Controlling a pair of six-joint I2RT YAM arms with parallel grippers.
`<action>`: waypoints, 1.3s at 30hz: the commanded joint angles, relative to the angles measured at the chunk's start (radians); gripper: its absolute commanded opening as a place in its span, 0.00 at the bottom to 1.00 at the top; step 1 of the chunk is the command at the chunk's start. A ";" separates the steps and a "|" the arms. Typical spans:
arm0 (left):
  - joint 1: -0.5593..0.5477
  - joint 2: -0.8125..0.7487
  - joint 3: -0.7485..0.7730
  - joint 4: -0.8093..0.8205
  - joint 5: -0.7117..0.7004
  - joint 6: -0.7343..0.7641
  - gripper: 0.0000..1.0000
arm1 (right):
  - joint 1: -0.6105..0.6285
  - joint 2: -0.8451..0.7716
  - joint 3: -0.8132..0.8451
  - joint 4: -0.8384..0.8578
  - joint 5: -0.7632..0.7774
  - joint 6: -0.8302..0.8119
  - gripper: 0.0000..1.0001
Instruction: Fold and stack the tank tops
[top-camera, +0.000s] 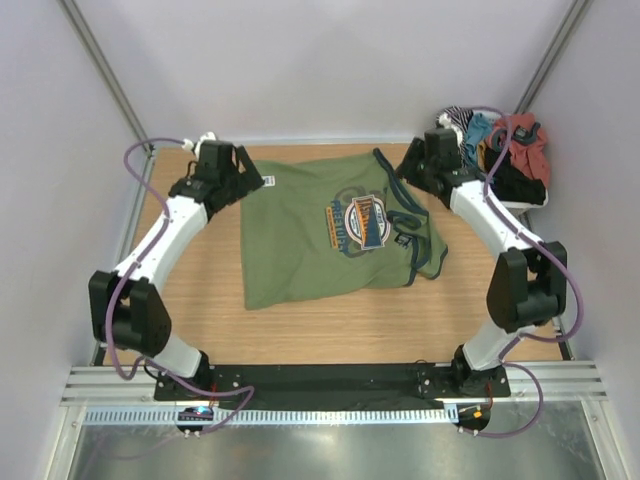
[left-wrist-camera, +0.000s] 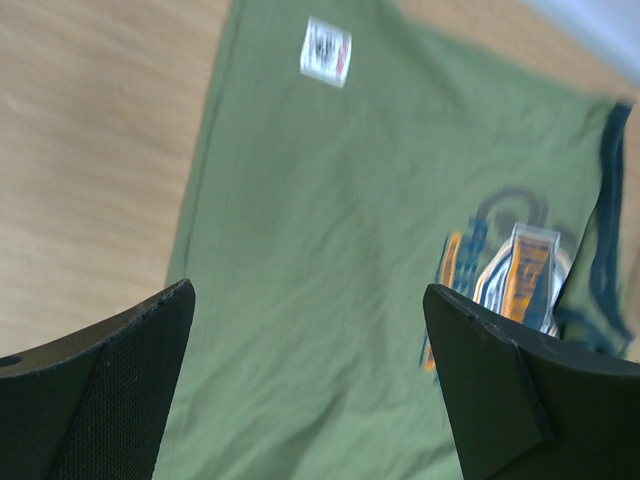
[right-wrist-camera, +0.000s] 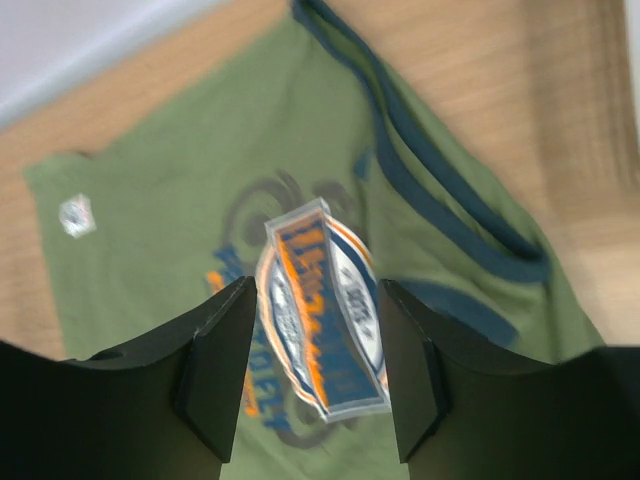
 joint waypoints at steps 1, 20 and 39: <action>-0.050 -0.101 -0.173 0.058 0.022 -0.013 0.96 | 0.008 -0.114 -0.190 0.013 0.047 -0.070 0.59; -0.079 -0.139 -0.626 0.166 0.050 -0.033 0.59 | 0.076 -0.254 -0.533 0.194 0.086 -0.031 0.50; -0.069 -0.003 -0.557 0.109 -0.027 0.060 0.00 | 0.076 -0.299 -0.630 0.279 0.172 -0.003 0.47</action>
